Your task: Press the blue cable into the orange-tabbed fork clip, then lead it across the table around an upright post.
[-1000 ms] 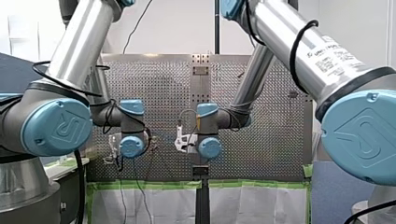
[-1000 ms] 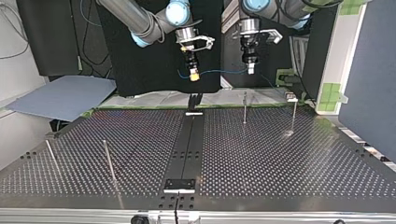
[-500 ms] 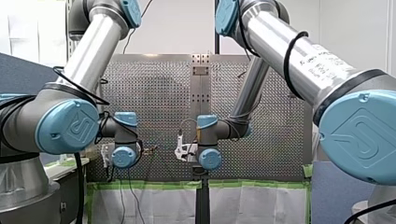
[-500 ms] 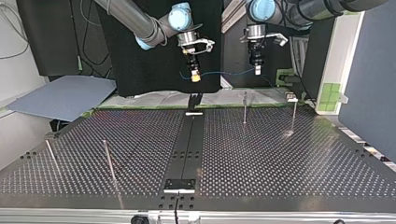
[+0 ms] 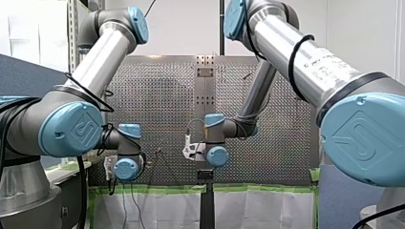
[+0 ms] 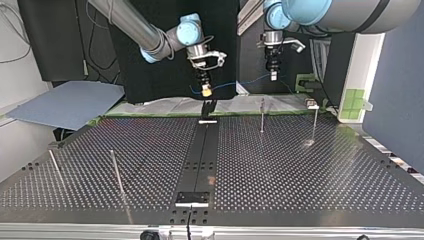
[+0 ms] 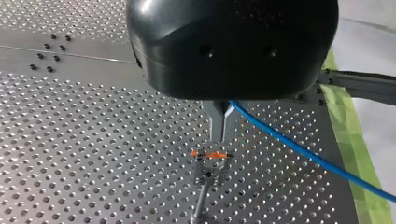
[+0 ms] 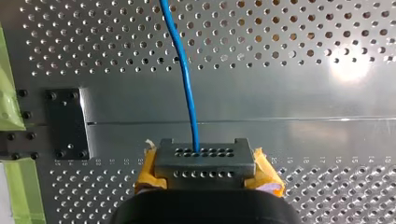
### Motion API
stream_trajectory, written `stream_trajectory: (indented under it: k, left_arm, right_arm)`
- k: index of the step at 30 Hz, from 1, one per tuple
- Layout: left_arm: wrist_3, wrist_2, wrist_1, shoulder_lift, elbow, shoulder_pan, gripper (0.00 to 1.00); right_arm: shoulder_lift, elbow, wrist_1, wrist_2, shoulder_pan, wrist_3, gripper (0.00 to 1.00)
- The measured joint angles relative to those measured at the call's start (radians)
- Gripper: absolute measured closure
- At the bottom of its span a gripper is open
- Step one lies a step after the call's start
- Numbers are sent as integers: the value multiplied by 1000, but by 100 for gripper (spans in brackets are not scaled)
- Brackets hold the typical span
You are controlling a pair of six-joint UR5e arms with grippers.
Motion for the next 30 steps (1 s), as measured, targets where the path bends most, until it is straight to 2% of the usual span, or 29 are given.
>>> stream_trajectory:
  k: [5, 12, 21, 30]
  left_arm:
    - [-6, 11, -25, -4, 31, 5, 100]
    - [-9, 30, -85, -4, 88, 12, 100]
    - [-15, 40, -152, -5, 141, 30, 100]
    - [-20, 50, -197, -5, 169, 49, 100]
  right_arm:
    - [17, -5, 2, -20, -14, 1, 100]
    - [73, -18, -4, -30, -28, 4, 100]
    - [88, -48, -1, -57, -51, 6, 100]
    - [122, -84, 17, -71, -71, 4, 100]
